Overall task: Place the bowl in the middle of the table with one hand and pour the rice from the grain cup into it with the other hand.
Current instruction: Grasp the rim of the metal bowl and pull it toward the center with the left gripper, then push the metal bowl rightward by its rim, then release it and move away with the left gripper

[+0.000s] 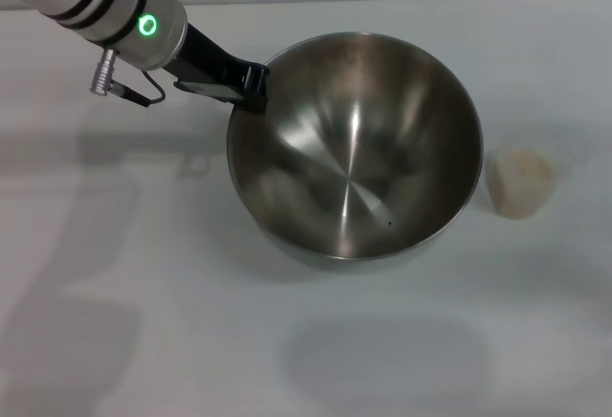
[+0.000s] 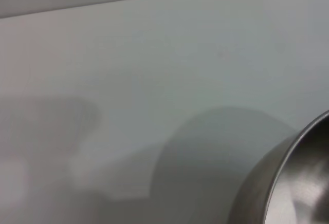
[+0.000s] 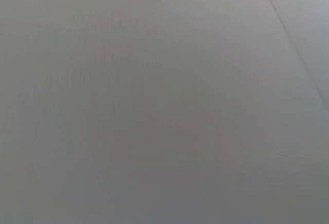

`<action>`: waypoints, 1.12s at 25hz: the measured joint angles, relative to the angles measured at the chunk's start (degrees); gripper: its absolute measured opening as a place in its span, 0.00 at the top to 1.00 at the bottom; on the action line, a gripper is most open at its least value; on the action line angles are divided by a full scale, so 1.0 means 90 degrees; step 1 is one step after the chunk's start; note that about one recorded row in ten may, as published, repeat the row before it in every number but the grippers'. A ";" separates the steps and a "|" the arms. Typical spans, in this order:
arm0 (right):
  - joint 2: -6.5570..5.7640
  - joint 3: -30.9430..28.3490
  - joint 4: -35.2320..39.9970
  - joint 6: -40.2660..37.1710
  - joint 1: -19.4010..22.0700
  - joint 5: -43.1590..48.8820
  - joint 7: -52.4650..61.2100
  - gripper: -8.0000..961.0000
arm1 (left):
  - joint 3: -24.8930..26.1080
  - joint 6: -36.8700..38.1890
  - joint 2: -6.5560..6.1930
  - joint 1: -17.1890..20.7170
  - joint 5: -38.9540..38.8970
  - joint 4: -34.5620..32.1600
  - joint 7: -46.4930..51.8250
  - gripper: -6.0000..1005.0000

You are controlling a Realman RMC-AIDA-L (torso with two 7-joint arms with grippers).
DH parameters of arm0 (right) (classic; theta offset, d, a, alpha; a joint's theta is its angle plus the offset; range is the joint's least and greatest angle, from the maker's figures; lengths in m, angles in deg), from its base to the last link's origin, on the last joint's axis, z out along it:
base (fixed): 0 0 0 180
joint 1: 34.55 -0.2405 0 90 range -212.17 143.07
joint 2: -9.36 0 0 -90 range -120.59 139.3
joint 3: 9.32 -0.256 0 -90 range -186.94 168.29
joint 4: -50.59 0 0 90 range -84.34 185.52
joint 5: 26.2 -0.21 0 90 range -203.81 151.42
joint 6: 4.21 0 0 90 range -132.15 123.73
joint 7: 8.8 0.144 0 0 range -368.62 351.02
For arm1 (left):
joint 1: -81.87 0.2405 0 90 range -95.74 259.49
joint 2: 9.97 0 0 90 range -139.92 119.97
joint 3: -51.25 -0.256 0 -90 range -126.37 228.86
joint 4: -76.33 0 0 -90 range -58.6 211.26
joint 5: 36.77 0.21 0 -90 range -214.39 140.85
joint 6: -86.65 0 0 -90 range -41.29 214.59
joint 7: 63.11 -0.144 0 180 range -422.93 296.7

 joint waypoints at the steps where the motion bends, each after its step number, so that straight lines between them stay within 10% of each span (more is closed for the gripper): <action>1: -0.0002 0.0000 0.0000 0.0000 0.0000 0.0001 0.0000 0.20 | -0.0062 0.0073 0.0001 -0.0005 0.0002 -0.0051 0.0018 0.94; 28: -0.0045 0.0000 0.0000 0.0001 0.0009 -0.0008 0.0000 0.20 | -0.0372 0.0623 0.0023 -0.0359 0.0011 -0.0833 0.0009 0.94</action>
